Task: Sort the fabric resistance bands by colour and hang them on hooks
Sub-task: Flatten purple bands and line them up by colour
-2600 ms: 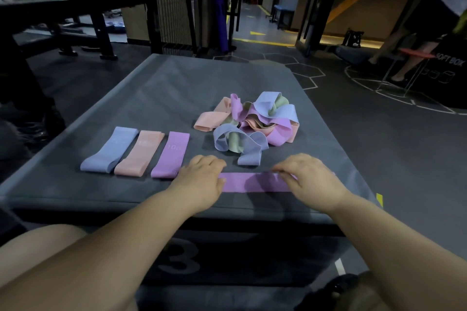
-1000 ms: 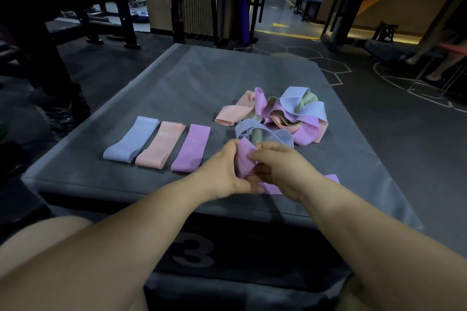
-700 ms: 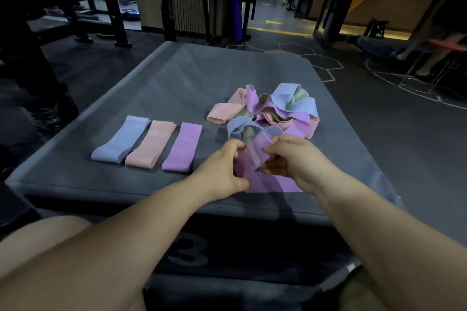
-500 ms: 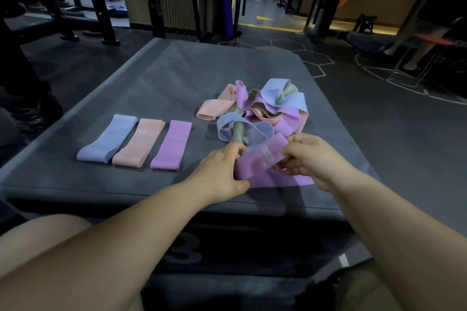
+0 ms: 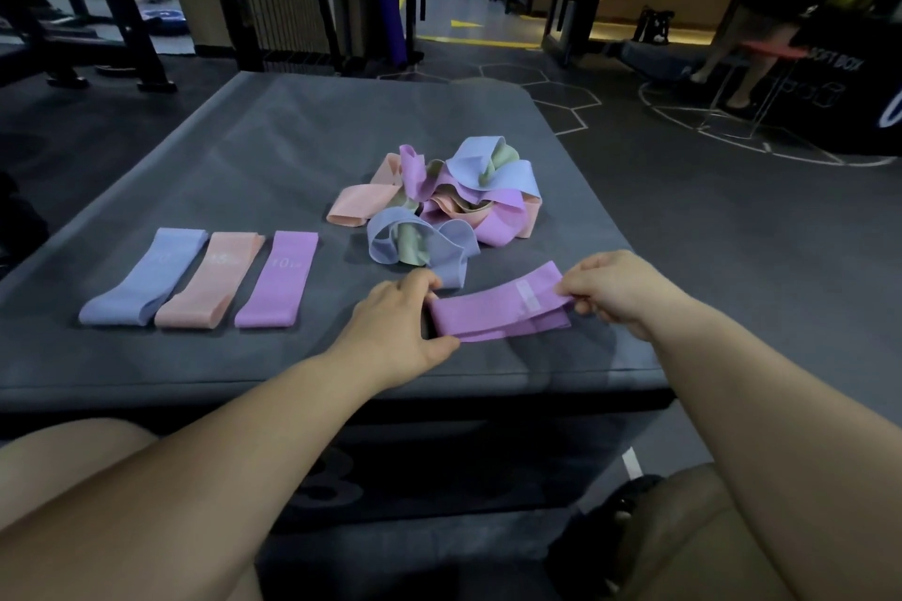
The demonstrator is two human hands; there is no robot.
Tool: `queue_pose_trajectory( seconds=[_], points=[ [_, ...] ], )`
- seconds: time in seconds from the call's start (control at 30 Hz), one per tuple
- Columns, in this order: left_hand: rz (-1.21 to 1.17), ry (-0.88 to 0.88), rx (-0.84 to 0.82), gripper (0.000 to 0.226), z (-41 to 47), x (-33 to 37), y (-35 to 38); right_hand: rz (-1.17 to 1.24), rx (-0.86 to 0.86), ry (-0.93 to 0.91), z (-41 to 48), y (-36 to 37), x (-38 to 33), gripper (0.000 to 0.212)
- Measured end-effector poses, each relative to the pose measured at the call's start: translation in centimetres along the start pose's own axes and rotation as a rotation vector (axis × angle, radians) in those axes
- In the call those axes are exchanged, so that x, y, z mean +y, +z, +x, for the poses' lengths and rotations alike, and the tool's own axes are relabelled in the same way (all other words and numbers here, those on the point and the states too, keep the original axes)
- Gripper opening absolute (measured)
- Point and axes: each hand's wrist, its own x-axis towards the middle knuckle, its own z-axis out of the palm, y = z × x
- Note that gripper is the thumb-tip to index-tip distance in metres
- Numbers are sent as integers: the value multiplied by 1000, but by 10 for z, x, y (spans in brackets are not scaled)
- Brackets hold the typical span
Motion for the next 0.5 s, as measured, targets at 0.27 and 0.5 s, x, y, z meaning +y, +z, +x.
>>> queue_pose_trajectory(
  seconds=[0.27, 0.5],
  points=[
    [-21, -7, 15, 64, 2, -2, 3, -64, -29, 53, 8, -2, 10, 9],
    [-49, -15, -12, 64, 2, -7, 0, -118, -63, 62, 8, -2, 13, 12]
  ],
)
